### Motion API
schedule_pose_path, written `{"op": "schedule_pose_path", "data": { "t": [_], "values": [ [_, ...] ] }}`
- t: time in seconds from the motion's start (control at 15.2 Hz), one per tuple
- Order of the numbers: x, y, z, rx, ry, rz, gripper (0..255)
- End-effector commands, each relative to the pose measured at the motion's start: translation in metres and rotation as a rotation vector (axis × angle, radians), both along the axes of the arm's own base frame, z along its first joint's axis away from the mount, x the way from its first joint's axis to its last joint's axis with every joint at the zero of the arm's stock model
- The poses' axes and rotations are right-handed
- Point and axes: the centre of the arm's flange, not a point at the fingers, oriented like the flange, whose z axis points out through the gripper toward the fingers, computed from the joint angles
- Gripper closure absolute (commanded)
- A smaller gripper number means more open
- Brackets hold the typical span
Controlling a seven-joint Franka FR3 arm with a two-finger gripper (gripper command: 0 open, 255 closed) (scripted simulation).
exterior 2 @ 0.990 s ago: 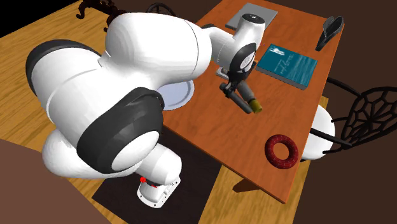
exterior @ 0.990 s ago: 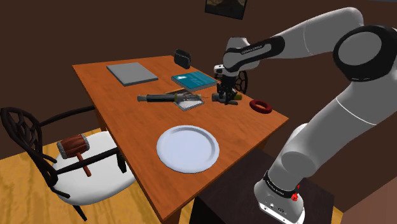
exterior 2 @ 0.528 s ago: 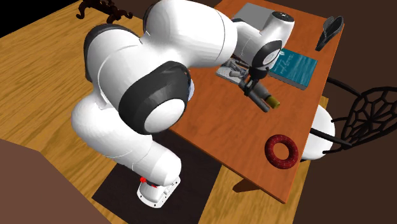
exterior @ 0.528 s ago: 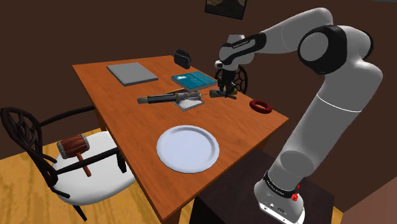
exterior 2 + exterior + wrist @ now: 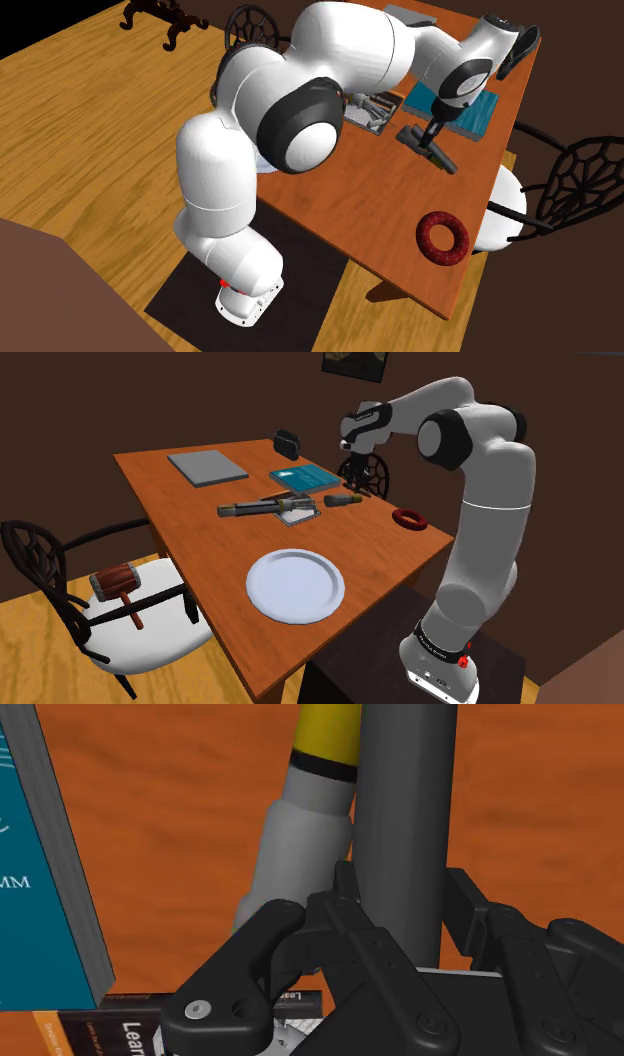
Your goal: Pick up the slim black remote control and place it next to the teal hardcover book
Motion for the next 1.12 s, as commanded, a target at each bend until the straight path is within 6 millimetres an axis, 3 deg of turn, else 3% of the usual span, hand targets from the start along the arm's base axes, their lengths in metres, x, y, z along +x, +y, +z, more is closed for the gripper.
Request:
{"op": "schedule_pose_path", "data": {
  "t": [0.0,0.13,1.06],
  "values": [
    [0.013,-0.021,0.001,0.0,0.0,0.002,255],
    [0.027,-0.042,0.001,0.0,0.0,0.002,255],
    [0.027,-0.042,-0.073,0.0,0.0,0.002,255]
  ]
}}
